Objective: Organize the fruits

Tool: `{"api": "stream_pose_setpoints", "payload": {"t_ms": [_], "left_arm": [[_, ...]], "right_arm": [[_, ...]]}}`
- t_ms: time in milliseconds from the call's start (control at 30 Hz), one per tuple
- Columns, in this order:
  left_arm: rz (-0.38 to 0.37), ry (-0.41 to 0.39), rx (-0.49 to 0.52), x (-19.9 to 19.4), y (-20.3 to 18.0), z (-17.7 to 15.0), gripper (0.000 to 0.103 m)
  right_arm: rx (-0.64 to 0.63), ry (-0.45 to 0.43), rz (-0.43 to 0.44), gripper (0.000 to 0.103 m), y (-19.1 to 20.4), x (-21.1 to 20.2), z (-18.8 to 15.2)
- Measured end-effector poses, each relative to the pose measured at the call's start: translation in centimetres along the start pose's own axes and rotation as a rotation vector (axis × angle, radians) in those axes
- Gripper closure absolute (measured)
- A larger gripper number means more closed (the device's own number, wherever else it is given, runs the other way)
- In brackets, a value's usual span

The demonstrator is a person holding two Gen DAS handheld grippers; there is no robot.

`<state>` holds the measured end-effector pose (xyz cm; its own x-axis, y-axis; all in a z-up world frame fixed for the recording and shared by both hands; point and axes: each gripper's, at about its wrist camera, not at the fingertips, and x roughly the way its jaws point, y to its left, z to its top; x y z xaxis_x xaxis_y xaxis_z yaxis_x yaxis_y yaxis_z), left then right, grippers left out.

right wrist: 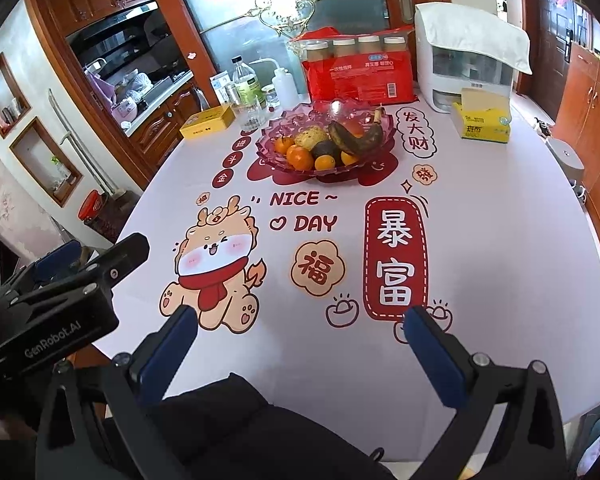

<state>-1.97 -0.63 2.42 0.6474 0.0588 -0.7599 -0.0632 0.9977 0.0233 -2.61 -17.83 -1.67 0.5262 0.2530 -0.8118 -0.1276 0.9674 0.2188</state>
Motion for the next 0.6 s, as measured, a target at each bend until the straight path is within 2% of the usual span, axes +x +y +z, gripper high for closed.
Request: {"api": "stream_pose_setpoints", "payload": {"t_ms": [600], "left_arm": [[-0.008,0.014,0.016,0.59,-0.49,-0.13,0.001]], "right_arm": [[0.026,0.019,-0.013,0.000,-0.23,0.48,0.01]]}}
